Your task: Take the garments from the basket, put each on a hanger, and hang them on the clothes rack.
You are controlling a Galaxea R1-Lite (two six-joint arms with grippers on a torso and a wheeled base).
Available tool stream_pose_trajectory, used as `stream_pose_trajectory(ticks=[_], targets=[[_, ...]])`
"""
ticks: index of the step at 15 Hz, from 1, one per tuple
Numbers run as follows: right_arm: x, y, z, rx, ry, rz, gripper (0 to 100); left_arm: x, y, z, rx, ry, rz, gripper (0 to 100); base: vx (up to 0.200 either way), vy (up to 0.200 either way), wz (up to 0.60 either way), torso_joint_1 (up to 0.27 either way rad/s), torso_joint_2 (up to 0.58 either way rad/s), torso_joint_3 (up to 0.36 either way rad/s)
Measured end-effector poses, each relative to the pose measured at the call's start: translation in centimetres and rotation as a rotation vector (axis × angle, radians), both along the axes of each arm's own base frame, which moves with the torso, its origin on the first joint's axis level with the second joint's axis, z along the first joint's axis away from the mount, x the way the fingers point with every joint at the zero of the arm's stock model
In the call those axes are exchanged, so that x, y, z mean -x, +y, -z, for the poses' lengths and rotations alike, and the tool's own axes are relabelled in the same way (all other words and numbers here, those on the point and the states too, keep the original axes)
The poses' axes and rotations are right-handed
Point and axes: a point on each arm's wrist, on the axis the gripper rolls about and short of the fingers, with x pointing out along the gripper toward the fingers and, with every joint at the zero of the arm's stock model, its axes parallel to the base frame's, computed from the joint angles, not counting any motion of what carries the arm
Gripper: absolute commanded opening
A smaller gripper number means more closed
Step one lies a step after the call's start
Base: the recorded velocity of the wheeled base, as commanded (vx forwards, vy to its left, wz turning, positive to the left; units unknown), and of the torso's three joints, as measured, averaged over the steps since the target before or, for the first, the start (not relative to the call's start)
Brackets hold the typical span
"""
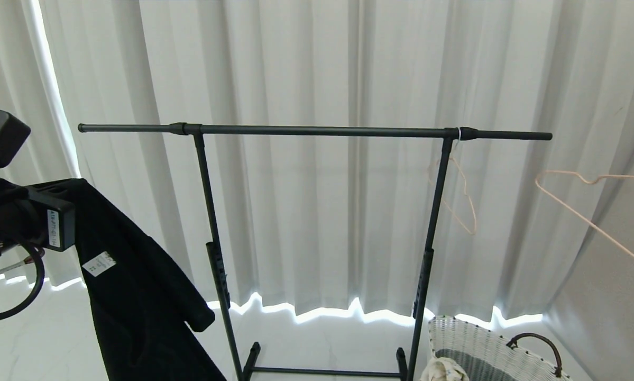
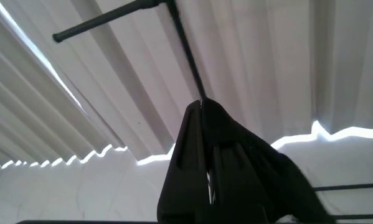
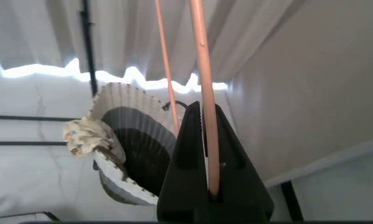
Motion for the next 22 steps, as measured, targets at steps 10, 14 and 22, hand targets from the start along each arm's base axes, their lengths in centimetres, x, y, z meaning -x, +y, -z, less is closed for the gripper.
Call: stream_pose_trajectory(ticks=[10,14,22], targets=[[0.2,3.4,-1.2,-0.023,-0.034,-0.407,0,-0.1,-0.3,-0.1,-0.001,-0.002,0.021,0,0.000,0.200,0.00,0.000,0.00,0.002],[-0.4,5.9,-0.9,-0.211,0.033,-0.546,0,-0.4,-1.0,0.0,-0.027,0.005,0.067,0,0.000,0.000,0.00,0.000,0.00,0.000],[-2.1,12.3,-0.1,-0.394,0.138,-0.751,0,-2.7,-5.6,-1.5,-0.016,-0.009,0.176,0,0.000,0.000,0.00,0.000,0.00,0.000]])
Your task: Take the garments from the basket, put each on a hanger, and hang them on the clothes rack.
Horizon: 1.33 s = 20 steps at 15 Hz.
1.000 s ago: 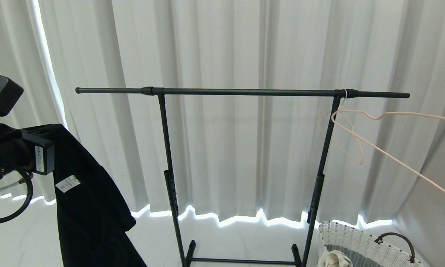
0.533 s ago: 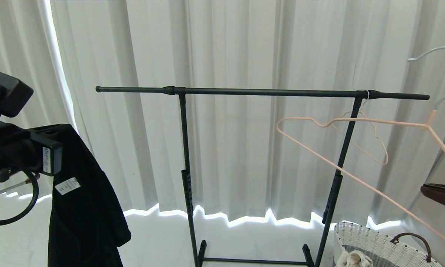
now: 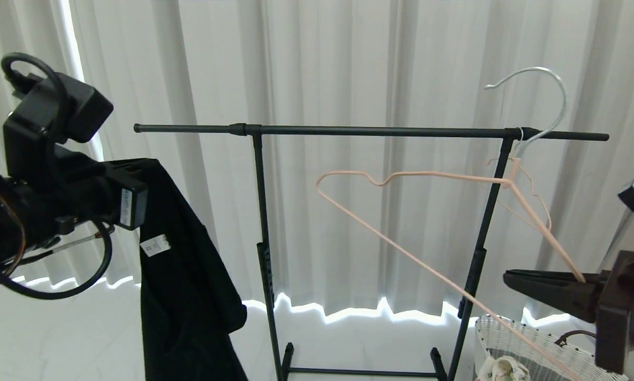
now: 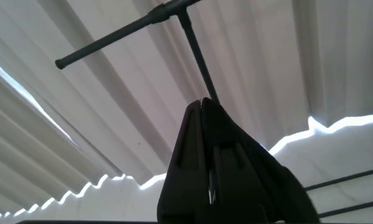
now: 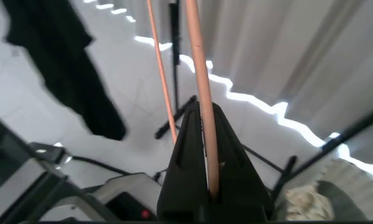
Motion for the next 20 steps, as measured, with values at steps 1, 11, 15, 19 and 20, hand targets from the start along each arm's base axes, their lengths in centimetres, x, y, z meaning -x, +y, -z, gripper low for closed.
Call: stream_pose_trajectory(ticks=[1,11,15,19,20], targets=[[0.1,0.8,0.3,-0.005,0.018,-0.029,0,-1.0,-0.5,-0.3,0.018,0.013,-0.002,0,0.000,0.000,0.00,0.000,0.00,0.000],[0.6,5.8,2.5,0.037,0.117,-0.179,0,-5.5,-3.7,1.0,0.235,0.390,-0.110,0,0.000,0.000,0.00,0.000,0.00,0.000],[-0.4,8.1,2.8,-0.001,0.137,-0.168,0,-6.1,-4.9,0.9,0.303,0.399,-0.104,0,0.000,0.000,0.00,0.000,0.00,0.000],[-1.3,9.6,2.8,-0.002,0.140,-0.163,0,-6.6,-5.3,1.2,0.312,0.404,-0.127,0,0.000,0.000,0.00,0.000,0.00,0.000],[-1.5,9.9,2.9,-0.002,0.140,-0.160,0,-6.6,-5.4,1.2,0.311,0.406,-0.123,0,0.000,0.000,0.00,0.000,0.00,0.000]])
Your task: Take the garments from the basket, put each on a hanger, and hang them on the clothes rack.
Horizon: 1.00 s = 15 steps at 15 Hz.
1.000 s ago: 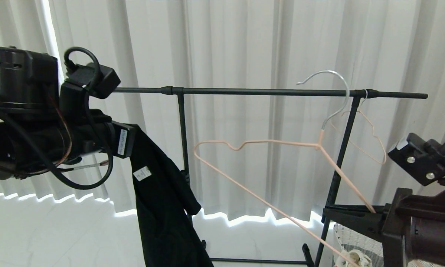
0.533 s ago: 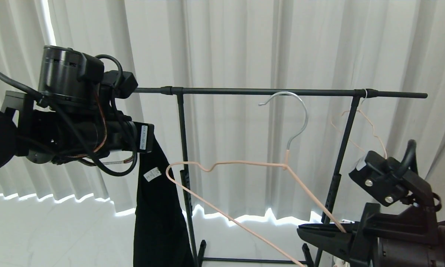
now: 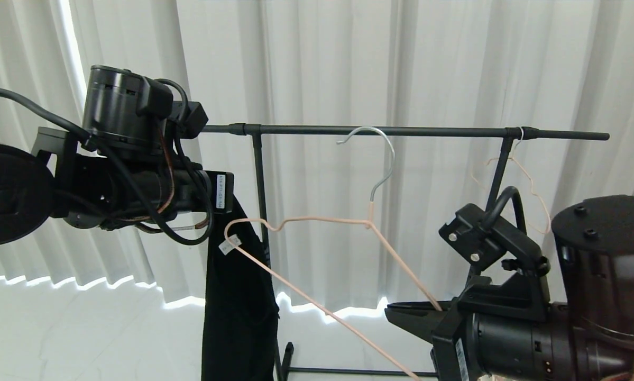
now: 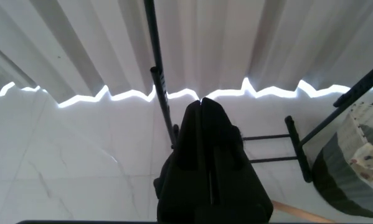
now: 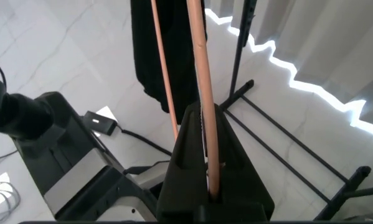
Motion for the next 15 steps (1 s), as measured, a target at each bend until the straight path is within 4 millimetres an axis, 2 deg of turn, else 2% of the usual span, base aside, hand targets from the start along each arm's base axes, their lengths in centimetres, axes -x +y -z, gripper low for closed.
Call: stream_pose_trajectory(ticks=[7,15], targets=[[-1.3,1.8,0.1,-0.006,-0.021,0.042,0,-0.4,0.0,0.4,-0.044,-0.004,-0.076,0,0.000,0.000,0.00,0.000,0.00,0.000],[-1.1,2.8,-0.2,-0.011,-0.035,0.026,0,-0.9,-0.1,0.7,-0.043,0.014,-0.098,0,0.000,0.000,0.00,0.000,0.00,0.000]])
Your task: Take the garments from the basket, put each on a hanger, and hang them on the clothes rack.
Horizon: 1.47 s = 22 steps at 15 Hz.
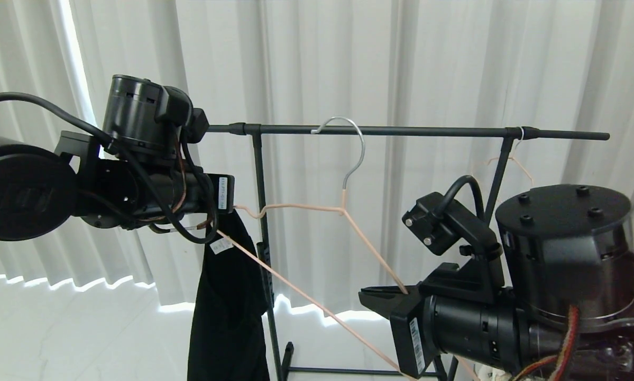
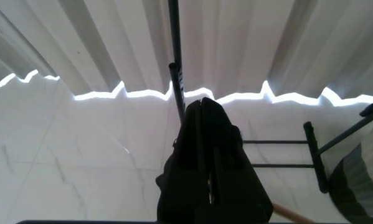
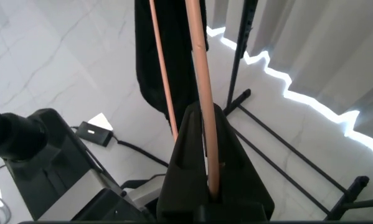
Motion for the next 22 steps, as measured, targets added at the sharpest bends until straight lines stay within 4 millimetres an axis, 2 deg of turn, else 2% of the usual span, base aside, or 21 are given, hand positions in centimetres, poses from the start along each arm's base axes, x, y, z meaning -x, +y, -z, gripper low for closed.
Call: stream_pose_trajectory(ticks=[9,15,19,22], targets=[[-1.8,1.6,0.4,0.020,-0.014,0.077,0,-0.6,-0.2,0.8,-0.035,0.015,-0.043,0,0.000,0.000,0.00,0.000,0.00,0.000],[-3.9,4.1,1.3,0.042,-0.018,0.130,0,-0.2,-1.2,0.9,-0.025,0.017,-0.019,0,0.000,0.000,0.00,0.000,0.00,0.000],[-5.0,6.0,1.7,0.038,-0.020,0.131,0,1.1,-2.9,0.4,0.007,0.005,0.035,0,0.000,0.000,0.00,0.000,0.00,0.000],[-5.2,6.5,2.3,0.050,-0.013,0.129,0,2.5,-4.1,-0.2,0.019,-0.013,0.094,0,0.000,0.000,0.00,0.000,0.00,0.000]])
